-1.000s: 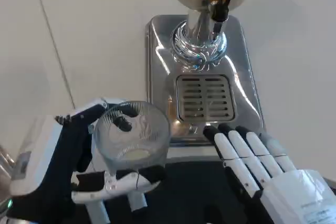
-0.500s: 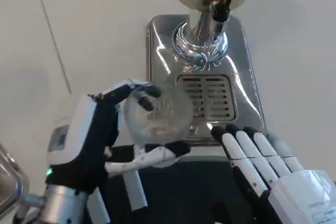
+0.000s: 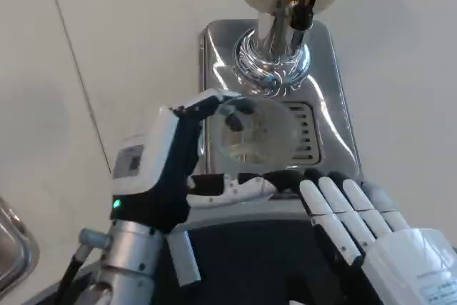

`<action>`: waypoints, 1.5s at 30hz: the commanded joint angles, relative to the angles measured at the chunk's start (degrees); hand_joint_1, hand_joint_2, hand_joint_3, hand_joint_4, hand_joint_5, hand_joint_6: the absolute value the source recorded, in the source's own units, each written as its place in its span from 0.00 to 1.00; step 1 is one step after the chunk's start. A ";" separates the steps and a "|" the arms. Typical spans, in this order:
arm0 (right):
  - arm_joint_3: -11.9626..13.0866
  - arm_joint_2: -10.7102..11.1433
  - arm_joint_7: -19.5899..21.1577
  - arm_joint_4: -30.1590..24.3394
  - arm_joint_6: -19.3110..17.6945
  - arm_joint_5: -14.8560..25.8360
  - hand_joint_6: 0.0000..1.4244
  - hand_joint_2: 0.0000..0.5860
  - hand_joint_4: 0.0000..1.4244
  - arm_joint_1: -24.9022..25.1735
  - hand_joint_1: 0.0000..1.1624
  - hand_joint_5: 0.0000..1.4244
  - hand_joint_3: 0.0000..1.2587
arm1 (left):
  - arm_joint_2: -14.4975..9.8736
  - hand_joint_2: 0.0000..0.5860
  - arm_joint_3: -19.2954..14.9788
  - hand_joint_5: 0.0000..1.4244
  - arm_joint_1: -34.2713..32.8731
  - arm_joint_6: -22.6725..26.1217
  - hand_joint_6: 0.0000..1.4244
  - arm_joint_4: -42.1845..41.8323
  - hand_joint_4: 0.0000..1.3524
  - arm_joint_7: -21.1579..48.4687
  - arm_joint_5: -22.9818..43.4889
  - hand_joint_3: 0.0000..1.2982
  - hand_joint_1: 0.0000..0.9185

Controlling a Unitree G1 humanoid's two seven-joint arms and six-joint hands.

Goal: Grasp the cup under the faucet to collect the drink, then remove the cup.

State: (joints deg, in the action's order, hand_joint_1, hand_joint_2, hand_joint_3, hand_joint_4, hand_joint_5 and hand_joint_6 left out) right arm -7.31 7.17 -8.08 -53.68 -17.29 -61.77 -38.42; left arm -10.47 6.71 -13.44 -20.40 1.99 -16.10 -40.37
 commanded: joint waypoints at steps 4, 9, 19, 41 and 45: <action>-1.15 -0.62 -0.01 0.56 0.58 -0.88 0.00 1.00 0.00 -0.07 0.18 0.00 0.00 | -0.10 0.08 2.86 1.00 -6.66 -0.91 1.00 6.46 0.97 -1.98 0.08 0.95 0.54; -3.52 -1.93 0.14 0.86 0.94 -2.47 0.00 1.00 0.00 0.69 0.18 0.00 0.00 | 0.45 0.08 3.69 1.00 -10.58 0.24 1.00 10.71 0.97 -3.54 -0.20 0.95 0.54; -4.77 -2.55 0.60 0.79 1.43 -3.31 0.00 1.00 0.00 0.03 0.19 0.00 0.00 | 0.62 0.09 4.53 1.00 -16.76 1.50 1.00 19.25 0.97 -5.98 0.14 0.94 0.54; -5.78 -3.42 -0.33 0.52 3.25 -4.18 0.02 1.00 0.00 0.79 0.20 0.00 0.00 | 4.33 0.09 7.43 1.00 -23.59 7.42 1.00 29.95 0.96 -15.05 0.14 0.93 0.54; -5.76 -3.34 -0.57 0.51 3.68 -4.04 0.02 1.00 0.00 1.01 0.20 0.00 0.00 | 5.08 0.09 7.86 1.00 -23.62 9.67 1.00 30.46 0.95 -17.09 -0.29 0.91 0.56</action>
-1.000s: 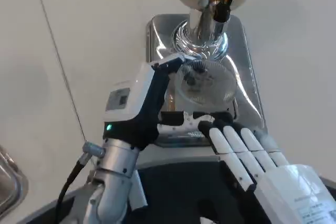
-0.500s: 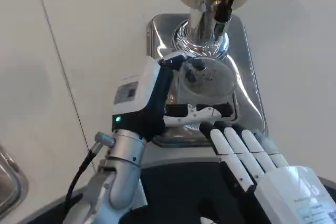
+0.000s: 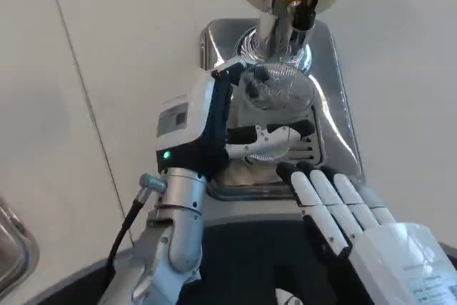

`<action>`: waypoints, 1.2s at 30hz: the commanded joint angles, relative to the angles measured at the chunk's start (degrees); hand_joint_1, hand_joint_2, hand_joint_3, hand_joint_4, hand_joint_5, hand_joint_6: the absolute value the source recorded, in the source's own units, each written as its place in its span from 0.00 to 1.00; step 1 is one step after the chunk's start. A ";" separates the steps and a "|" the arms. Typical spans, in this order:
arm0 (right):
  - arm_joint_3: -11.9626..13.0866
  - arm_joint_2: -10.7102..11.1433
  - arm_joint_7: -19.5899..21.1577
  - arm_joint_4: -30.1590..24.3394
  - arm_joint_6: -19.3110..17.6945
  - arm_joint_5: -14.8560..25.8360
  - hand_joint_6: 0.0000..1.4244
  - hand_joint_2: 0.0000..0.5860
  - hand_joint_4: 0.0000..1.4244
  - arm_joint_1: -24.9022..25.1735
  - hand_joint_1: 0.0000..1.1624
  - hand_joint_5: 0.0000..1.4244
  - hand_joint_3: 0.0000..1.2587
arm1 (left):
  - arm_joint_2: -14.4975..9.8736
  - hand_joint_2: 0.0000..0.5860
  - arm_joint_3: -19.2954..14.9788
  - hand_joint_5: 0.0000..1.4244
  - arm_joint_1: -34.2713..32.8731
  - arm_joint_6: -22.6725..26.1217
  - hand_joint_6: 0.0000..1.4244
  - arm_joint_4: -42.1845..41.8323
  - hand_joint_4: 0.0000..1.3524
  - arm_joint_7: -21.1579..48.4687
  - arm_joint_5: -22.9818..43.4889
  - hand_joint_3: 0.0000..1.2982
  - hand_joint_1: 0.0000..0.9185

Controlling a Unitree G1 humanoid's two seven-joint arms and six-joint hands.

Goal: Grasp the cup under the faucet to collect the drink, then remove the cup.

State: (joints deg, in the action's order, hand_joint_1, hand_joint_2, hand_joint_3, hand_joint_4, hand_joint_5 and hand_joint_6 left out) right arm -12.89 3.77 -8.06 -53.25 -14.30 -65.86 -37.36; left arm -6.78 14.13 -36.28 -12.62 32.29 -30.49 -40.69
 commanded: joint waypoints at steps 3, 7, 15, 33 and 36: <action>-0.23 0.00 -0.76 0.10 0.96 0.12 0.02 1.00 0.00 0.20 0.20 0.00 0.00 | 1.94 0.09 0.97 1.00 -0.57 3.00 1.00 -0.22 0.95 -3.98 -0.28 0.91 0.56; -0.31 -0.08 -1.00 0.06 1.39 0.16 0.03 1.00 0.00 0.70 0.20 0.00 0.01 | 2.14 0.10 1.71 1.00 -0.85 3.44 1.00 0.04 0.94 -4.62 -0.26 0.90 0.57; 0.13 0.00 -0.89 -0.20 1.80 0.77 0.03 1.00 0.00 0.02 0.20 0.00 0.01 | 2.39 0.12 3.37 1.00 -0.25 3.33 1.00 -0.23 0.93 -5.05 -0.37 0.89 0.57; 1.03 0.24 -1.62 -0.23 2.89 2.22 0.05 1.00 0.00 0.73 0.21 0.01 0.02 | 2.82 0.16 4.51 0.67 -1.87 3.75 0.77 1.74 0.42 -6.32 0.03 0.41 0.44; 1.01 0.20 -1.85 -0.30 3.10 2.35 0.05 1.00 0.00 0.84 0.21 0.01 0.03 | 2.52 0.12 4.72 0.58 -1.97 3.01 0.67 1.71 0.30 -5.72 0.39 0.29 0.37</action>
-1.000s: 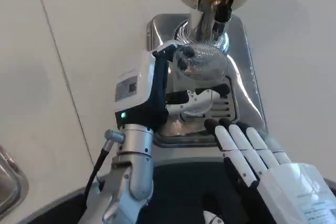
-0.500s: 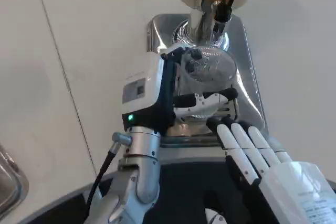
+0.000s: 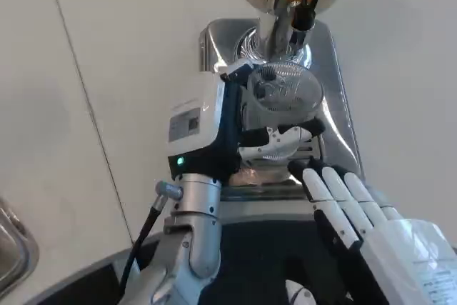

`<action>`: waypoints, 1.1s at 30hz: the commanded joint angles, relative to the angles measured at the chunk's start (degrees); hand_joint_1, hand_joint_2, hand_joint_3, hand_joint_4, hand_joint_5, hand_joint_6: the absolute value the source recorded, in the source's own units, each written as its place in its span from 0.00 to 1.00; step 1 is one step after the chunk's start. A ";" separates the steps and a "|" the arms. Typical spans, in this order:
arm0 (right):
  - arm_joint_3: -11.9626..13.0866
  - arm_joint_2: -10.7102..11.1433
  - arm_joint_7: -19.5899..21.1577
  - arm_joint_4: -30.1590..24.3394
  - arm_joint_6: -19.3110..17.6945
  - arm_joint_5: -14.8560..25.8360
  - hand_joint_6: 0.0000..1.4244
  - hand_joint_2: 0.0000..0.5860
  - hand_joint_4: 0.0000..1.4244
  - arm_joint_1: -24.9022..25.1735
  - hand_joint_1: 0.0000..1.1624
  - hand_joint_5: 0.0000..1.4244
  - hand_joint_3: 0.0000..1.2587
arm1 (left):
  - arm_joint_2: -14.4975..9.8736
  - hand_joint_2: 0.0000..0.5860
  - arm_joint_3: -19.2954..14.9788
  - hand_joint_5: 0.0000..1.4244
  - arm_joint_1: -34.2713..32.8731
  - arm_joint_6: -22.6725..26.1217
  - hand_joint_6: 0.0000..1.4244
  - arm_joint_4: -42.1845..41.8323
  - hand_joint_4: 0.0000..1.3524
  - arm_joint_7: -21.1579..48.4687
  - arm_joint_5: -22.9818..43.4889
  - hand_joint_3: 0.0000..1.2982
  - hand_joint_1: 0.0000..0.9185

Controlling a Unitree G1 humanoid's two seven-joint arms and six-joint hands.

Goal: Grasp the cup under the faucet to collect the drink, then remove the cup.

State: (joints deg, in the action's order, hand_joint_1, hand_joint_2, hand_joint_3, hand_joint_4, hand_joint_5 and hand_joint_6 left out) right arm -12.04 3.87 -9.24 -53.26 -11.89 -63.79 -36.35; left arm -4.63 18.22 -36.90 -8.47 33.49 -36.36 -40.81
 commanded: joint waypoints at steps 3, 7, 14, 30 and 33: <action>0.17 0.23 -0.95 -0.41 0.90 0.60 0.05 1.00 0.00 -0.15 0.21 0.01 0.03 | -0.09 0.10 1.09 0.47 -1.43 -1.96 0.53 0.41 0.18 0.56 0.64 0.21 0.33; 0.12 0.09 -1.37 -0.52 1.16 0.94 0.06 1.00 0.00 0.07 0.21 0.02 0.03 | -0.48 0.08 1.48 0.41 -1.46 -2.61 0.46 0.34 0.11 1.05 0.80 0.18 0.28; -0.05 0.11 -1.01 -0.55 0.98 1.03 0.06 1.00 0.00 -0.57 0.21 0.02 0.03 | -1.29 0.06 1.01 0.34 -1.16 -2.94 0.36 -0.71 0.07 1.05 1.12 0.16 0.27; 0.03 0.58 -0.61 0.01 0.73 1.96 0.07 1.00 0.00 0.35 0.20 0.02 0.03 | -12.75 0.04 -4.83 0.35 6.52 -5.50 0.34 -12.65 0.13 5.59 3.48 0.18 0.26; -0.23 0.49 -0.41 0.13 0.74 1.78 0.07 1.00 0.00 0.59 0.20 0.02 0.03 | -16.19 0.04 -4.93 0.30 8.87 -6.05 0.28 -15.02 0.08 6.91 2.30 0.15 0.26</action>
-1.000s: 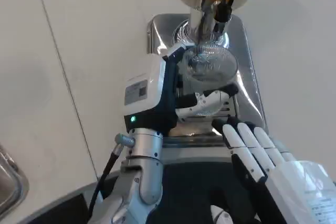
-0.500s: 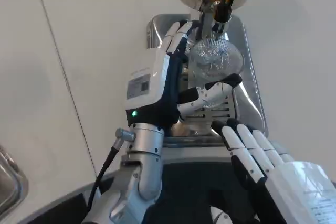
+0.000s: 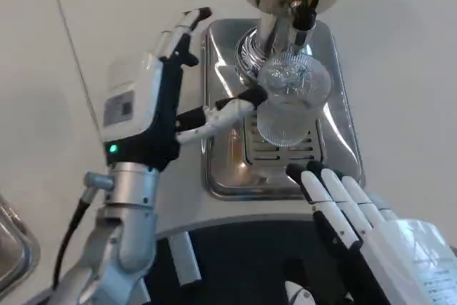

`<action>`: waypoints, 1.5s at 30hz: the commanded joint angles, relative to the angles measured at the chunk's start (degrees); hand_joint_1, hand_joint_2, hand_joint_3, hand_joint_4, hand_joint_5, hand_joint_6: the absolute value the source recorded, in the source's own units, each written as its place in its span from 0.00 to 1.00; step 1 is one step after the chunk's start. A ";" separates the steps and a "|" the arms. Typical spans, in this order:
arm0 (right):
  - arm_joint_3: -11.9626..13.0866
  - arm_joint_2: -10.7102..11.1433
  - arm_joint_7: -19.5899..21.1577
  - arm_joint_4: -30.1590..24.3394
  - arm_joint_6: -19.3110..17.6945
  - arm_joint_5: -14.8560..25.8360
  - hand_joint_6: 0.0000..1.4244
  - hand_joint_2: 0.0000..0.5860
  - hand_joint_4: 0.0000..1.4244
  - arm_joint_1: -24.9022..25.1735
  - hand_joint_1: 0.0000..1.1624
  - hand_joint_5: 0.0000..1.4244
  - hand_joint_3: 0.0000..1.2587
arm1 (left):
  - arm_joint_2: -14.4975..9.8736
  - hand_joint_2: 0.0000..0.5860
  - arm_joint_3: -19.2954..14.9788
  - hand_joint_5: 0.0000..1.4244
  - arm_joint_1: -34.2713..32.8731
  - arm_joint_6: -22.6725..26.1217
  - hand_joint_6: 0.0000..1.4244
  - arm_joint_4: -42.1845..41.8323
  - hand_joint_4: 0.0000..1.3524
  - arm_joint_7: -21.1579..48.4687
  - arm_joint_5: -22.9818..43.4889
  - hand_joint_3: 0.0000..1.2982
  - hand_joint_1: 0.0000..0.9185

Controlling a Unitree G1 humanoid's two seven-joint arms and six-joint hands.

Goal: Grasp the cup under the faucet to collect the drink, then remove the cup.

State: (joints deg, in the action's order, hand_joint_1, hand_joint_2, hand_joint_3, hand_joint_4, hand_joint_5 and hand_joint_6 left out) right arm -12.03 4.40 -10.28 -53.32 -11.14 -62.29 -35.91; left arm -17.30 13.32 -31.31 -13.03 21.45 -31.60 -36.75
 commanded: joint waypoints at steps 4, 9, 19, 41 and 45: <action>-0.75 -0.66 1.07 0.07 0.26 0.55 0.07 1.00 0.00 -0.21 0.20 0.02 0.03 | -9.96 0.04 -1.18 0.17 9.08 -0.96 0.16 -10.06 0.00 6.80 -3.83 0.02 0.26; -1.12 -1.07 1.59 -0.03 -0.10 0.32 0.07 1.00 0.00 -0.56 0.20 0.02 0.03 | -15.33 0.03 -4.30 0.09 15.38 1.28 0.10 -18.33 0.00 11.09 -6.70 0.00 0.17; -1.71 -2.70 2.32 -2.40 0.56 2.29 0.07 1.00 0.00 -2.54 0.20 0.02 0.03 | -23.30 0.00 -12.18 0.00 33.15 5.45 0.00 -37.81 0.00 22.73 -12.91 0.00 0.00; 0.10 -12.31 3.95 1.47 19.51 19.11 0.00 0.96 0.00 22.85 0.00 0.00 0.00 | -11.72 0.02 -15.42 0.00 53.13 3.41 0.00 -45.21 0.00 20.49 -11.14 0.00 0.00; 1.41 -11.35 6.28 4.78 22.90 20.74 0.00 0.97 0.00 30.17 0.00 0.00 0.00 | -11.88 0.02 -14.95 0.00 52.60 2.79 0.00 -45.26 0.00 20.92 -11.44 0.00 0.00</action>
State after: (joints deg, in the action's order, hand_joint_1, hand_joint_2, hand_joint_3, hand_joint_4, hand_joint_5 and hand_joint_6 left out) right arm -11.68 -3.23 -5.91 -50.57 9.34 -42.77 -9.57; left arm -29.40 -1.96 21.19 -9.32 -23.52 -11.41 -47.87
